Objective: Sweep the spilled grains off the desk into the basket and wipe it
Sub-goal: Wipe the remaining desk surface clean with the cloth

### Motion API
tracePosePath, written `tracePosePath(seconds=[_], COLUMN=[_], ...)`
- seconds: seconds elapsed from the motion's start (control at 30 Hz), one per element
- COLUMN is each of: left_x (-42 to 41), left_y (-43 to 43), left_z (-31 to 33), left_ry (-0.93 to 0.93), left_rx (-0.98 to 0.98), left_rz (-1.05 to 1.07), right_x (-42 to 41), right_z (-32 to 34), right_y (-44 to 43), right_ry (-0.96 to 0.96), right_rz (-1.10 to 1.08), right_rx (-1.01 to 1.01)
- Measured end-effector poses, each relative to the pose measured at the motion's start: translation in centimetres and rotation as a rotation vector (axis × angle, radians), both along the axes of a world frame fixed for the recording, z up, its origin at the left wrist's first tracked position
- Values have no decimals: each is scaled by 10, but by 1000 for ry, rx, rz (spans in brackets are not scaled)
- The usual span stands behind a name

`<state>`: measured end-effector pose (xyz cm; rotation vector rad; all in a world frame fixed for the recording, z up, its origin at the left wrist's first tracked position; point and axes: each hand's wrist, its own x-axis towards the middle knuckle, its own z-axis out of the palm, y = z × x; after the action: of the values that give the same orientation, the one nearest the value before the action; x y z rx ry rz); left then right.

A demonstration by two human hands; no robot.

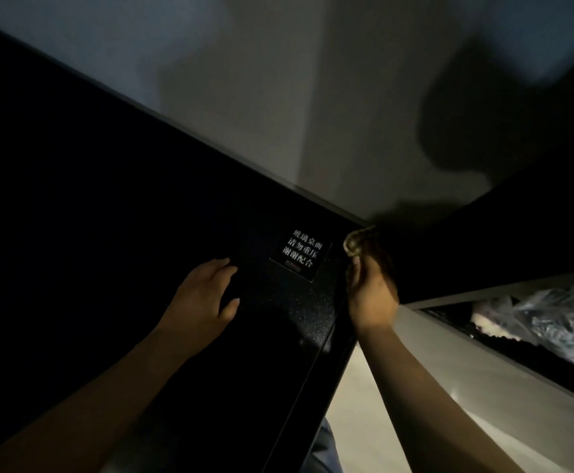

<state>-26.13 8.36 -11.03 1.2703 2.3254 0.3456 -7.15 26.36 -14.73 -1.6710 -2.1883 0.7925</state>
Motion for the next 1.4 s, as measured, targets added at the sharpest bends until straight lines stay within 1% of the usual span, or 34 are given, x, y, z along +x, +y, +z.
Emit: tracePosePath(seconds=[0.13, 0.23, 0.37, 0.5, 0.6, 0.7, 0.77, 0.83, 0.87, 0.93, 1.03, 1.1, 1.27, 1.4], left_x=[-2, -4, -13, -21, -24, -26, -26, -24, -23, -22, -22, -20, -11, -8], left_y=[-19, -33, -52, -68, -74, -76, -76, -75, -75, -75, -76, -76, -83, -99], left_z=[-5, -8, -14, -22, -28, -36, -38, -39, -39, -38, -35, -34, -33, -38], left_ry=[-73, -103, -108, -80, -83, -54, -56, -75, -73, -51, -48, -59, -105, -91], left_rx=[50, 80, 129, 132, 144, 163, 166, 155, 158, 176, 163, 167, 149, 161], left_rz=[-20, -52, -107, -141, -171, -220, -235, -202, -191, -217, -222, -217, -162, -225], right_x=[10, 14, 17, 17, 10, 1, -4, -6, -6, -5, 1, 9, 23, 28], right_z=[-11, -14, -8, 2, 11, 12, 3, -10, -16, -20, -17, -18, -17, -13], right_y=[-20, -48, -82, -90, -74, -39, -11, 7, 10, 7, -14, -36, -92, -119], right_ry=[88, 58, 117, 198, 254, 285, 215, 72, 30, 41, 151, 138, 80, 80], right_rz=[134, 165, 141, 68, -37, -56, -70, -66, -45, -30, 67, 137, 142, 160], right_rx=[172, 166, 124, 133, 201, 289, 237, 116, 74, 56, 161, 195, 115, 75])
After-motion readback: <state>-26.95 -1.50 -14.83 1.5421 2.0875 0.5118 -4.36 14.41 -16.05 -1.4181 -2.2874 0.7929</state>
